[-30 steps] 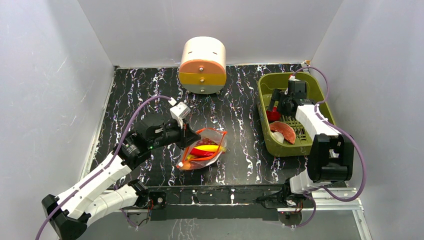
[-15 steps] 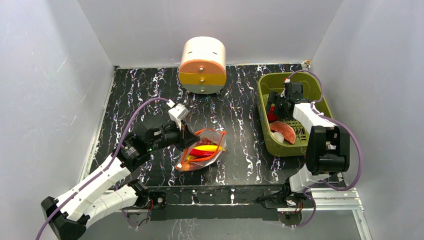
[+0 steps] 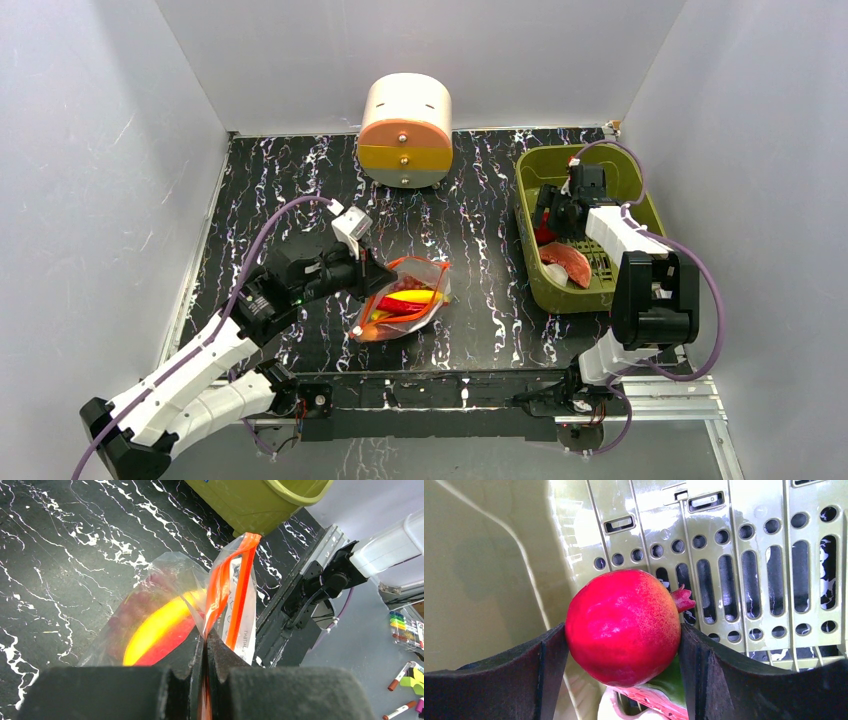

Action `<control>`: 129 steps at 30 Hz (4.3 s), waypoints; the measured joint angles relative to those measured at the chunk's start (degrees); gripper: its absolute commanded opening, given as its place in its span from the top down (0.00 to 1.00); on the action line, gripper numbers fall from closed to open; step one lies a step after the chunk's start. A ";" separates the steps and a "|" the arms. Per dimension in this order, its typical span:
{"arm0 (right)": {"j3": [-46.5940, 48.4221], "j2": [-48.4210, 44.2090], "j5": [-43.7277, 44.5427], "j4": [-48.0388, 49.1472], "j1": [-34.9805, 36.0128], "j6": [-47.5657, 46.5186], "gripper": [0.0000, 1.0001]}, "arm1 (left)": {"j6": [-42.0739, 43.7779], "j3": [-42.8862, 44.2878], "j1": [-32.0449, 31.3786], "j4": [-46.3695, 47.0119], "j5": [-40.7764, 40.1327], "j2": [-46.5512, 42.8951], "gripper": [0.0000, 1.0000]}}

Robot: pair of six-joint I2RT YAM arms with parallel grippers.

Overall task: Place the food in the zip-top bag and seal the zipper
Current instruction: Pick up the fake vegetable from the bin, then place the fake vegetable in the zipper food storage bag, then pick up the fake fruit from the bin.

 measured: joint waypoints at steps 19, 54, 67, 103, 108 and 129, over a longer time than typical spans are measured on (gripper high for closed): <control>0.33 -13.25 6.60 -4.90 -0.07 0.17 0.52 | 0.52 0.04 0.00 -0.66 -0.74 -0.74 1.00; 11.47 -31.17 1.40 -15.87 31.36 10.80 0.54 | -10.03 6.60 0.00 -1.20 -14.51 6.69 1.00; 8.22 -29.62 -1.16 -8.26 43.45 19.71 0.53 | -14.05 6.60 0.00 -0.70 -16.11 7.98 1.00; 2.14 -21.38 10.23 -2.29 56.98 29.97 0.22 | -16.76 5.66 0.00 0.79 -13.75 7.23 1.00; 2.14 -23.10 11.13 -2.08 56.98 29.94 0.31 | -15.91 4.76 0.00 0.98 -13.40 7.06 1.00; 9.35 -27.82 36.35 -11.21 54.29 4.96 0.51 | -2.14 -1.44 0.00 3.39 -7.72 4.02 1.00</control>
